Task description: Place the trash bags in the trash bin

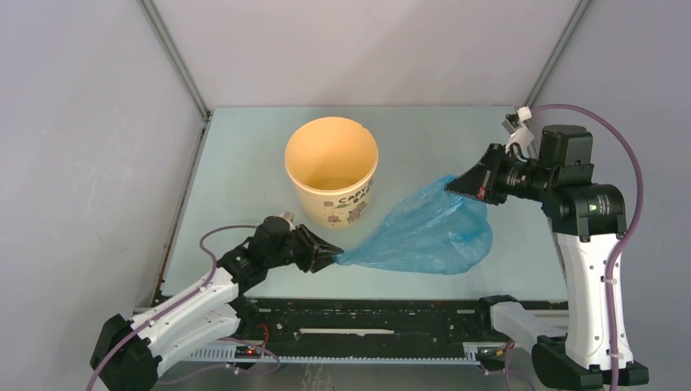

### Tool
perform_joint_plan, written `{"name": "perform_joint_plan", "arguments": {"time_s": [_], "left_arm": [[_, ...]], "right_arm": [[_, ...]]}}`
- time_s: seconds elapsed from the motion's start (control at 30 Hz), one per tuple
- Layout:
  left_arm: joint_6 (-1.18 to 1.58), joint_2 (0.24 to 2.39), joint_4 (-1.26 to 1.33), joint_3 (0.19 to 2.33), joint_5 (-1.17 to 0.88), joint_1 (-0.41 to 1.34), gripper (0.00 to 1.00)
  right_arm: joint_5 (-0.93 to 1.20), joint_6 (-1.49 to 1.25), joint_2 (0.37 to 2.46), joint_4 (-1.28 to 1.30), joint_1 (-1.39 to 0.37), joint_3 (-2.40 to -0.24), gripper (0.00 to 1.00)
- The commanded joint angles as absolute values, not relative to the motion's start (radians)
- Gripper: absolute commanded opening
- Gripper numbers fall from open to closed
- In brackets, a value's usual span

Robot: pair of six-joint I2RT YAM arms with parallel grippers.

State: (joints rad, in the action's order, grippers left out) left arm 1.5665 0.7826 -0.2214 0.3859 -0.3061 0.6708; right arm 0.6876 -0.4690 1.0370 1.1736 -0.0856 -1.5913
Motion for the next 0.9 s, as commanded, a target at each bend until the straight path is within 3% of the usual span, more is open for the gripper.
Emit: {"name": "perform_joint_plan", "arguments": {"time_s": [0.0, 0.1, 0.2, 0.33, 0.47, 0.67, 0.87], "left_arm": [[1.557, 0.806, -0.111, 0.354, -0.368, 0.667, 0.33], [1.523, 0.854, -0.106, 0.382, -0.402, 0.667, 0.26], [1.507, 0.873, -0.107, 0.399, -0.406, 0.667, 0.27], [1.492, 0.863, -0.128, 0.416, -0.391, 0.666, 0.07], [1.399, 0.854, -0.201, 0.507, -0.346, 0.667, 0.04], [1.11, 0.961, -0.379, 0.906, -0.291, 0.671, 0.0], [0.937, 1.133, -0.419, 1.316, -0.316, 0.673, 0.0]], "right_arm": [[0.684, -0.462, 1.029, 1.146, -0.084, -1.605, 0.0], [0.684, -0.461, 1.031, 1.146, -0.084, -1.604, 0.0], [0.683, -0.46, 1.028, 1.145, -0.084, -1.602, 0.0], [0.674, -0.461, 1.022, 1.148, -0.083, -1.599, 0.0], [0.653, -0.47, 1.009, 1.163, -0.076, -1.604, 0.0], [0.639, -0.49, 1.001, 1.158, -0.059, -1.645, 0.0], [0.667, -0.542, 1.075, 1.108, -0.049, -1.825, 0.0]]}}
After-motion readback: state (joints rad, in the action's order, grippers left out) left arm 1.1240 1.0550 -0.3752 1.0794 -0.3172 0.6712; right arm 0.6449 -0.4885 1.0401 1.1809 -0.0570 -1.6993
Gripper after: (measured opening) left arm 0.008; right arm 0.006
